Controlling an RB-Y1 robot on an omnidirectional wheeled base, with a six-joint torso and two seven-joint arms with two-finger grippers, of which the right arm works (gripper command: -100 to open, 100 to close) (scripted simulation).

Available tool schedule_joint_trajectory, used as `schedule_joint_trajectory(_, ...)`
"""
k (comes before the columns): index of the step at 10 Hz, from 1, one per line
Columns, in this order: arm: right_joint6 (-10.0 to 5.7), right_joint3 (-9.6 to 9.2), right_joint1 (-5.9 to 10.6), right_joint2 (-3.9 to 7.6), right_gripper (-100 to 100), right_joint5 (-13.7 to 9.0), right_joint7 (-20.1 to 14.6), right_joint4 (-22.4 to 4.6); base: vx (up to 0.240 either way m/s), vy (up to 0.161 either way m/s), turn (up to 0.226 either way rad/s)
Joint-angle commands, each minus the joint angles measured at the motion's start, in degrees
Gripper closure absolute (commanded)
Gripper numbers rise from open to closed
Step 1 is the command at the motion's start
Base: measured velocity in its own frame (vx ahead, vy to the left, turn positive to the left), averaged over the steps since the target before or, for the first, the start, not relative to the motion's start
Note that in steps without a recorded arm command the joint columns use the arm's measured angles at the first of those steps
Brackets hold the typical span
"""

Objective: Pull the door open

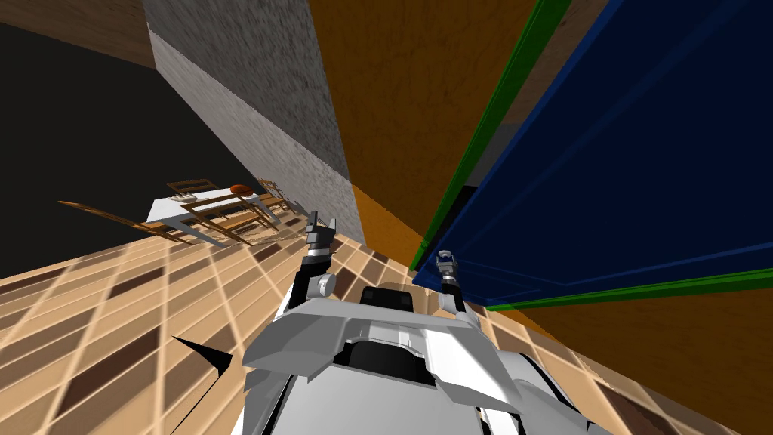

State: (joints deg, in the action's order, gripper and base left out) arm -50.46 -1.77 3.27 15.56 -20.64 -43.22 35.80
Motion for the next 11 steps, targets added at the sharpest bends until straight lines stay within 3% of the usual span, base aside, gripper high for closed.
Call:
schedule_joint_trajectory(1,0.38,-0.63,-0.09,-0.12,-100,-1.0,-2.2,0.8,-0.028,0.008,0.004)
schedule_joint_trajectory(11,1.59,-4.56,0.53,-0.92,-100,-7.0,-16.2,2.3,-0.060,-0.012,0.007)
